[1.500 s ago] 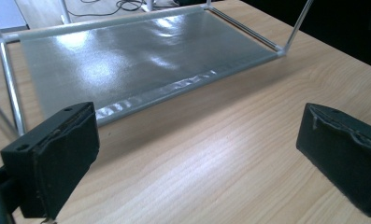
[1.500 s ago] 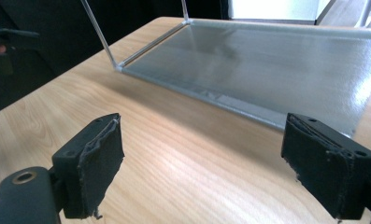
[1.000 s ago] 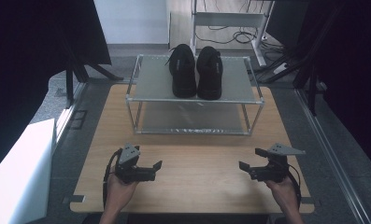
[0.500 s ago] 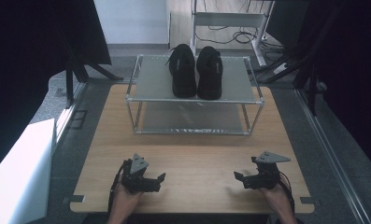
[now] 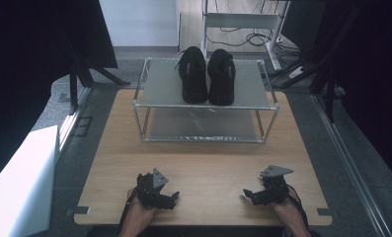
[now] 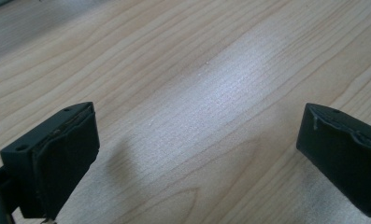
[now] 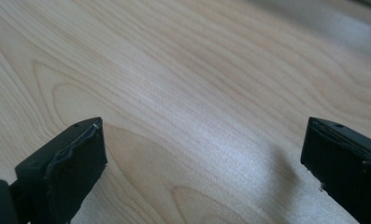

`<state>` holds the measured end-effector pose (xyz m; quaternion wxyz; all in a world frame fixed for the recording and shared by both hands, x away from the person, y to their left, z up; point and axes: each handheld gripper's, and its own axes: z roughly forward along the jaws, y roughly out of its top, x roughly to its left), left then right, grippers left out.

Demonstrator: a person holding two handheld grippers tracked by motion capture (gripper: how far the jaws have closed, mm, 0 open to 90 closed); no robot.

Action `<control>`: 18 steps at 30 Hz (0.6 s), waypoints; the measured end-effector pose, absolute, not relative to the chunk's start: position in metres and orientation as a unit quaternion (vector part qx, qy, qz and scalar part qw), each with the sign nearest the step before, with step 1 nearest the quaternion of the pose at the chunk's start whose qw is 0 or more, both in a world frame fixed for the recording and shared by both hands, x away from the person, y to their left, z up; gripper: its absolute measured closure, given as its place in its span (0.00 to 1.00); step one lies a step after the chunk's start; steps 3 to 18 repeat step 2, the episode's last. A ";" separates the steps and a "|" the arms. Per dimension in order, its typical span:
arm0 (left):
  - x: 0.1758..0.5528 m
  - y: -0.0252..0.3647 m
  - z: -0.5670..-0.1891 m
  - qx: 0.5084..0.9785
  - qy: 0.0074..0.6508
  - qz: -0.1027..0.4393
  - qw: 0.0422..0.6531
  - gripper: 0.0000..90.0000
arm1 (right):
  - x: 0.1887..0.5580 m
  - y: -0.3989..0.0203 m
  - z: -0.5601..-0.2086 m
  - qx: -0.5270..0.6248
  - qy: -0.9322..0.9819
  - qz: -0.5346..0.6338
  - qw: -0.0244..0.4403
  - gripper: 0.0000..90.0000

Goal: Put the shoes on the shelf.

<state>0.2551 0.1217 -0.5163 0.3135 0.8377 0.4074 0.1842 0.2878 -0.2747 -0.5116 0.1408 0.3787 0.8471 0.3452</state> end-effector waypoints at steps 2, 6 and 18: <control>0.256 0.121 -0.517 0.839 0.407 0.184 0.311 0.00 | 0.288 -0.274 -0.513 0.377 0.851 0.338 0.142 0.00; 0.256 0.121 -0.517 0.839 0.407 0.184 0.311 0.00 | 0.288 -0.274 -0.513 0.377 0.851 0.338 0.142 0.00; 0.256 0.121 -0.517 0.839 0.407 0.184 0.311 0.00 | 0.288 -0.274 -0.513 0.377 0.851 0.338 0.142 0.00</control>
